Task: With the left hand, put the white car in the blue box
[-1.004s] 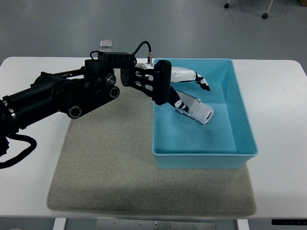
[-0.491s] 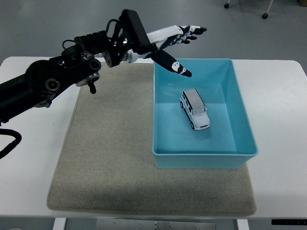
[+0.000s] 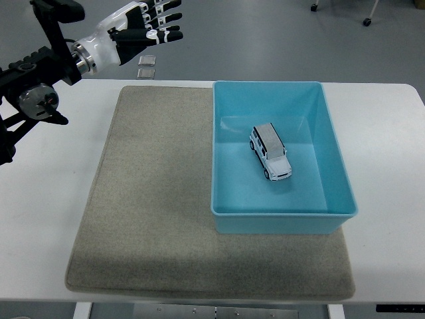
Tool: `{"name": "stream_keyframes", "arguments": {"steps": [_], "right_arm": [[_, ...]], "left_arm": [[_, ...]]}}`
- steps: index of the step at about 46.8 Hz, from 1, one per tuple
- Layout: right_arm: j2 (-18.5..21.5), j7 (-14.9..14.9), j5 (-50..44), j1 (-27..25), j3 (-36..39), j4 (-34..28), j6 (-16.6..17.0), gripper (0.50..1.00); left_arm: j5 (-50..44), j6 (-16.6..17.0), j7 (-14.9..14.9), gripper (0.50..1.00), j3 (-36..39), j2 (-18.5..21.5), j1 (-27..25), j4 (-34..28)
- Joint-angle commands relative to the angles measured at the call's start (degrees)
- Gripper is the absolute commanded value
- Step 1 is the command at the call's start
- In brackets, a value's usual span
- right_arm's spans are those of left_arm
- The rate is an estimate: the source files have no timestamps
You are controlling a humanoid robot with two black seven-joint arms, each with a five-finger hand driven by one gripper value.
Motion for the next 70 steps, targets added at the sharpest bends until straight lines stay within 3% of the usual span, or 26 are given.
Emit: {"name": "stream_keyframes", "arguments": {"steps": [1,7,16,27,70], "right_arm": [[0.0,0.0,0.0,0.0,0.0,0.0,0.0,0.936],[0.0,0.0,0.0,0.0,0.0,0.0,0.0,0.936],[0.0,0.0,0.0,0.0,0.0,0.0,0.0,0.936],[0.0,0.0,0.0,0.0,0.0,0.0,0.0,0.936],[0.0,0.1,0.3,0.0,0.1,0.8,0.6,0.936]], "left_arm": [[-7.6,-3.3,2.6,0.996,-0.1,2.1,2.7,0.2],[-15.6,-7.9,7.3,0.996,-0.4,5.4,6.1,0.5],[-17.6,-12.3,8.3,0.999,-0.9,7.0,8.7,1.1],[-17.6,-13.2,8.3,0.996,-5.6,7.5,13.5,4.0],[-17.5,-13.2,8.2,0.999,-5.9,8.1,14.0,4.4]]}}
